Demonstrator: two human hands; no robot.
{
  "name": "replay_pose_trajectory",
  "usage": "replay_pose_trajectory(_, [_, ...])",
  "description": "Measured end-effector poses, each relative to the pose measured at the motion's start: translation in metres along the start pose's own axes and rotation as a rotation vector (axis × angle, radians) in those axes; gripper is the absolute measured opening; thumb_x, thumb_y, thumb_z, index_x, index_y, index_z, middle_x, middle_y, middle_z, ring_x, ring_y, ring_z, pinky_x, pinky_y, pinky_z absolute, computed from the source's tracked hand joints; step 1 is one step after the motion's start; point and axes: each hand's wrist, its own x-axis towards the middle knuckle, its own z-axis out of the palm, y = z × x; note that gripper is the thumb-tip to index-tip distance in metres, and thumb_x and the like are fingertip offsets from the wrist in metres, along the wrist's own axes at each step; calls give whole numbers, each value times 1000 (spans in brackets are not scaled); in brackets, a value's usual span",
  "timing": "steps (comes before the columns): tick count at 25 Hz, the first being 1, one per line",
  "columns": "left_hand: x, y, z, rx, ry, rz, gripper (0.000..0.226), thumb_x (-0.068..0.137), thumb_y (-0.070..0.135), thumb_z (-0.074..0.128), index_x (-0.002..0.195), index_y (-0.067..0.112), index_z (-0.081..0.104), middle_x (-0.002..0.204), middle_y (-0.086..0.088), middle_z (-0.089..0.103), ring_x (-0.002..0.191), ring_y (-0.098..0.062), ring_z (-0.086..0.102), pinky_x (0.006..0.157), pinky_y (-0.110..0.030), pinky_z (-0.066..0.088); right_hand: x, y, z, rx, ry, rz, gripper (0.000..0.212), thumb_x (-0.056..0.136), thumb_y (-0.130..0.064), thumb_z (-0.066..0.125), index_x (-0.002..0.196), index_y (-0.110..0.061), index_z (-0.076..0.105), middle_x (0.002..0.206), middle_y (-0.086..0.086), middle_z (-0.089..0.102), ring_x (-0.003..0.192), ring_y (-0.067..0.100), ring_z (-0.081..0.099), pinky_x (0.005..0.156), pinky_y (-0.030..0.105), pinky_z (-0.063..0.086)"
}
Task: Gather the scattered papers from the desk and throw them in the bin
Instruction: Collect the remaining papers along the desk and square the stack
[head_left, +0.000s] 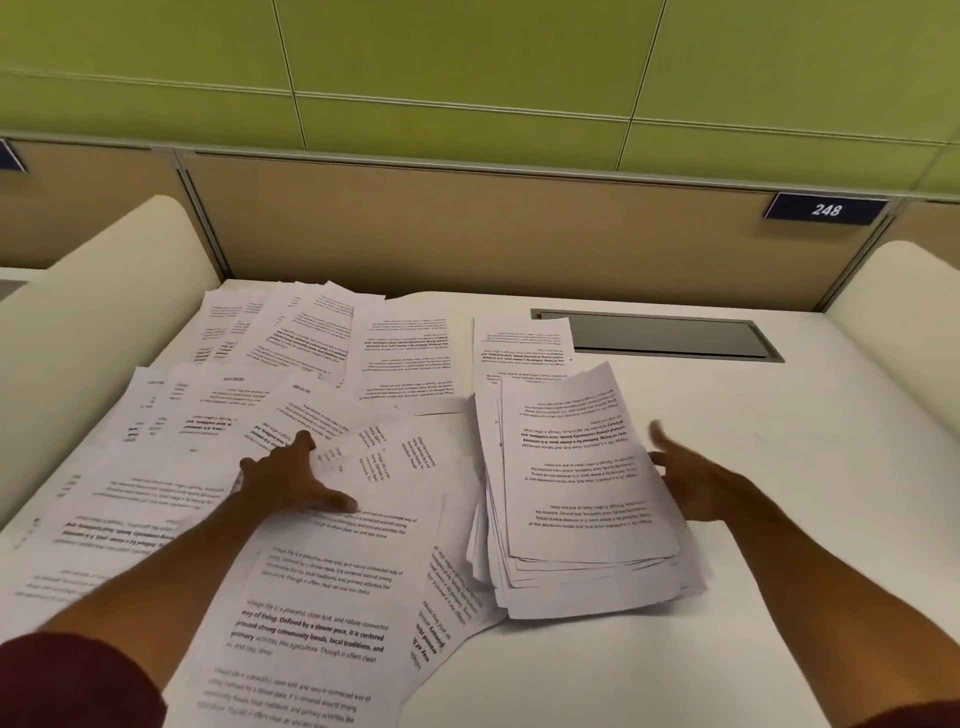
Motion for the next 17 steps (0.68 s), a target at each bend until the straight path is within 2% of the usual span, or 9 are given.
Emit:
replay_pose_trajectory(2, [2, -7, -9, -101, -79, 50, 117, 23, 77, 78, 120, 18, 47, 122, -3, 61, 104, -21, 59, 94, -39, 47, 2, -3, -9, 129, 21, 33, 85, 78, -82, 28, 118, -12, 56, 104, 18, 73, 88, 39, 71, 70, 56, 58])
replay_pose_trajectory(3, [-2, -7, -12, -113, -116, 95, 111, 26, 70, 83, 118, 18, 49, 121, -1, 60, 100, -19, 58, 90, -35, 50, 1, -3, -9, 156, 10, 44, 88, 77, -84, 24, 116, -12, 56, 101, 18, 74, 86, 40, 72, 68, 56, 58])
replay_pose_trajectory(5, [-12, -2, -14, -157, -158, 160, 93, 43, 45, 93, 120, 15, 50, 119, 0, 56, 99, -18, 55, 84, -28, 50, 1, -2, -6, 149, 23, 61, 88, 76, -85, 21, 116, -13, 54, 96, 17, 75, 81, 39, 73, 66, 56, 59])
replay_pose_trajectory(7, [-17, 2, -11, -309, -228, 162, 73, 50, 27, 94, 111, 13, 54, 112, -1, 61, 95, -20, 63, 80, -28, 55, 3, 1, -5, 113, 61, 53, 89, 77, -85, 22, 123, -14, 50, 98, 16, 75, 81, 37, 73, 70, 54, 58])
replay_pose_trajectory(10, [-21, 3, -5, -394, -379, 207, 69, 49, 22, 93, 109, 10, 62, 103, -6, 73, 86, -22, 72, 76, -38, 60, 8, 4, -5, 91, 99, 37, 95, 78, -84, 23, 137, -12, 44, 116, 15, 68, 94, 38, 69, 91, 56, 50])
replay_pose_trajectory(12, [-25, 9, -5, -339, -417, 220, 62, 57, 22, 90, 108, 11, 58, 98, -4, 71, 84, -20, 71, 73, -33, 61, 9, 5, -3, 77, 115, 40, 98, 79, -84, 25, 142, -12, 41, 126, 16, 63, 109, 40, 62, 102, 58, 43])
replay_pose_trajectory(14, [-30, 14, -13, -313, -425, 219, 47, 68, 18, 84, 105, 13, 55, 98, -4, 68, 80, -17, 70, 68, -28, 60, 5, 5, 1, 64, 120, 31, 95, 81, -82, 26, 143, -11, 39, 131, 16, 60, 116, 40, 58, 104, 57, 41])
replay_pose_trajectory(15, [-28, 11, -19, -341, -417, 214, 44, 70, 15, 82, 106, 13, 56, 101, -7, 68, 80, -18, 70, 68, -30, 61, 4, 5, 2, 68, 122, 25, 93, 82, -81, 26, 143, -11, 39, 131, 17, 59, 116, 40, 58, 103, 57, 42])
replay_pose_trajectory(17, [-27, -1, -37, -420, -383, 190, 58, 64, 19, 86, 113, 12, 57, 106, -12, 68, 82, -26, 72, 70, -40, 61, 1, 5, 5, 71, 128, 22, 92, 83, -79, 30, 143, -11, 38, 130, 17, 59, 111, 39, 60, 99, 56, 44])
